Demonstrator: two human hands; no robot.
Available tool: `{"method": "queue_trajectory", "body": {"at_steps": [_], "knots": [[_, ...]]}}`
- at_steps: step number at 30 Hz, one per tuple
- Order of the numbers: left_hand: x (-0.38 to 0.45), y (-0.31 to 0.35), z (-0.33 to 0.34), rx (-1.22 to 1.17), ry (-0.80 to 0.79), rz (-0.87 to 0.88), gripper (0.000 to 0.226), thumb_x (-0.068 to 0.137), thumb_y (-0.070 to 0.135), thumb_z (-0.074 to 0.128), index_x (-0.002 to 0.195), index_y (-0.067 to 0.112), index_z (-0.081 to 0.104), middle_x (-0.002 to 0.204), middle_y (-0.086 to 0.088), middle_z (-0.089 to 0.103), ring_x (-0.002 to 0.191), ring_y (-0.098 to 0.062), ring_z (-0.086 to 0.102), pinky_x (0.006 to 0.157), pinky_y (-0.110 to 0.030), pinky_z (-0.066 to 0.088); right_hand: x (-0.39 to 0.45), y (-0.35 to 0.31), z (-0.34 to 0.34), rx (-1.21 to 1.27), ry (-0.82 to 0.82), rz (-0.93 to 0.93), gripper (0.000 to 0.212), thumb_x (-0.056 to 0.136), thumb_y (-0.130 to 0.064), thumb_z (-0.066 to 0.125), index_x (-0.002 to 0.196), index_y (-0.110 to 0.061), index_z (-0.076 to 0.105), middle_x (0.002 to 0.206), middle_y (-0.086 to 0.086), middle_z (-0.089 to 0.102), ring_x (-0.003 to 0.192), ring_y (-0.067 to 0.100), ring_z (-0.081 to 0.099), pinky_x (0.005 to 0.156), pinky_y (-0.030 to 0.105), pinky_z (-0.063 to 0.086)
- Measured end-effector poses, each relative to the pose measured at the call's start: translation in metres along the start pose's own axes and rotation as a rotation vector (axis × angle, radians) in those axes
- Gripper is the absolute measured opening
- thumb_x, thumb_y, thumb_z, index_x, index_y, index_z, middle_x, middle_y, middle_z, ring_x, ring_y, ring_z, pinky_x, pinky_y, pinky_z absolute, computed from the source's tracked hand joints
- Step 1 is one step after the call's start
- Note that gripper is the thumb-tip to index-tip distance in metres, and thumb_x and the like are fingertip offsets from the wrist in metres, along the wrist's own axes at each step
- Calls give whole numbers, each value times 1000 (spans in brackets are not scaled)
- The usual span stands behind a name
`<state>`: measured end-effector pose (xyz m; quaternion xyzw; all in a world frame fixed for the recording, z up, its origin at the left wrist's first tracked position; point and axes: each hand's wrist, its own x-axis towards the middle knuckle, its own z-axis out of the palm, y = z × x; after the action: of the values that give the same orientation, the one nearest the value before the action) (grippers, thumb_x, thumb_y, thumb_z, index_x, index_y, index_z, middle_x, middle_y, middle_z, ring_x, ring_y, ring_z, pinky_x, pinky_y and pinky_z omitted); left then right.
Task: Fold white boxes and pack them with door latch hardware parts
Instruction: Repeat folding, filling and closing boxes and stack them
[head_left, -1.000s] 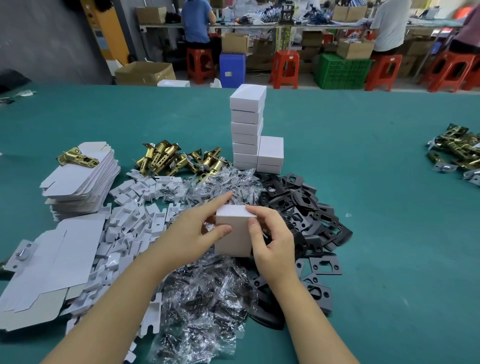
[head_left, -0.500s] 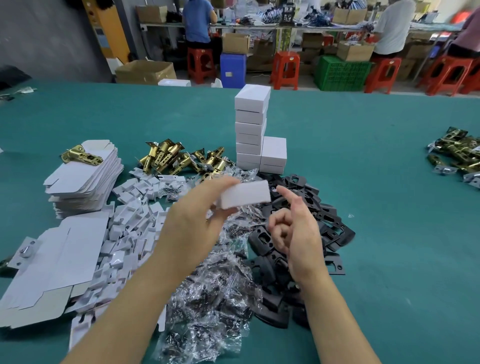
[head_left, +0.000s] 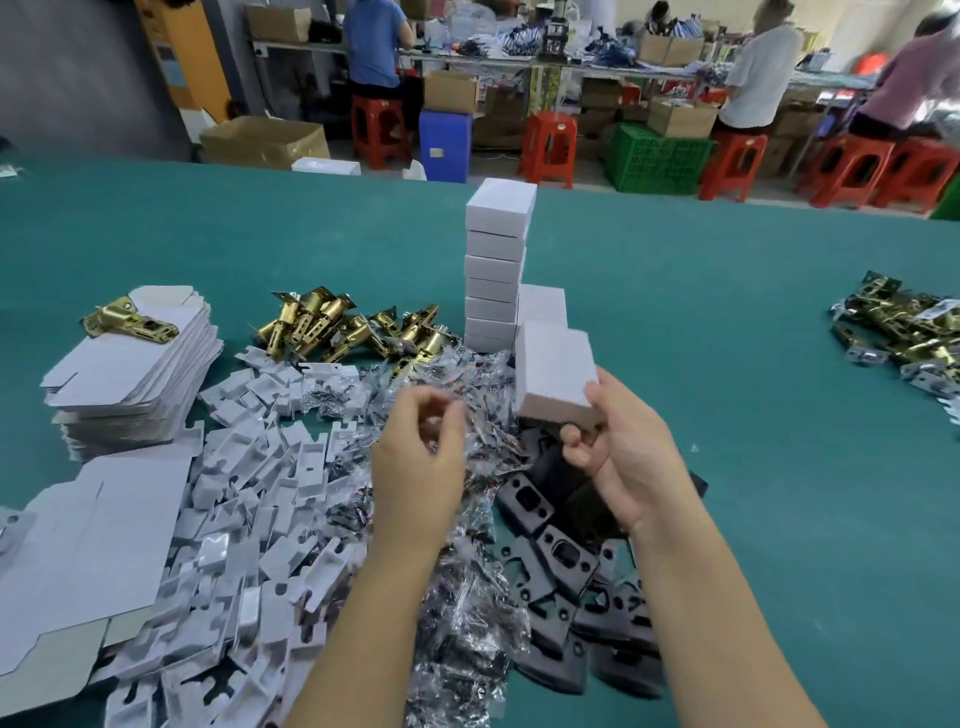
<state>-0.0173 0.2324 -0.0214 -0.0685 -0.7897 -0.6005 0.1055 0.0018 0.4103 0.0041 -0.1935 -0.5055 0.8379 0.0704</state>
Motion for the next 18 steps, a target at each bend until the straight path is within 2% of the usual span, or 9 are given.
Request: {"method": "queue_trajectory", "body": {"at_steps": [2,6,10,13,16,18], "knots": [[6,-11,4,-66,47,-130,8,99,24,61,91,24,62,80,0,64,56,5,55,49,-11,45,27,-13,3,-66,64,-47,32,108,-10,38,129,-20,61,91,8,70,46,10,49,37,20,37],[20,-22,7,-123,101,-205,9,97,21,67,89,27,68,82,5,69,65,4,64,50,-9,48,81,-34,9,-205,155,-140,35,107,-7,31,106,-23,62,96,11,65,45,9,53,40,19,42],[31,-34,7,-238,90,-363,6,95,25,69,90,28,73,83,5,73,57,-1,60,47,-14,45,133,-46,12,-275,210,-159,37,105,-6,27,119,-19,58,96,13,64,46,9,56,41,19,45],[34,-40,8,-261,89,-387,6,93,26,70,89,29,74,81,6,73,59,-3,56,48,-14,42,162,-49,16,-352,244,-126,38,104,-6,23,121,-17,56,101,11,63,56,12,58,42,20,46],[36,-43,8,-283,81,-398,6,93,27,71,89,30,74,82,7,73,65,-7,61,56,-20,48,179,-46,17,-453,260,-104,36,105,-8,22,122,-18,52,111,11,63,64,14,57,42,20,44],[37,-44,8,-298,74,-409,5,94,28,70,90,29,73,83,7,74,68,-9,64,63,-27,54,184,-40,17,-512,283,-82,38,106,-11,23,132,-18,50,119,9,62,65,13,56,40,19,41]]}}
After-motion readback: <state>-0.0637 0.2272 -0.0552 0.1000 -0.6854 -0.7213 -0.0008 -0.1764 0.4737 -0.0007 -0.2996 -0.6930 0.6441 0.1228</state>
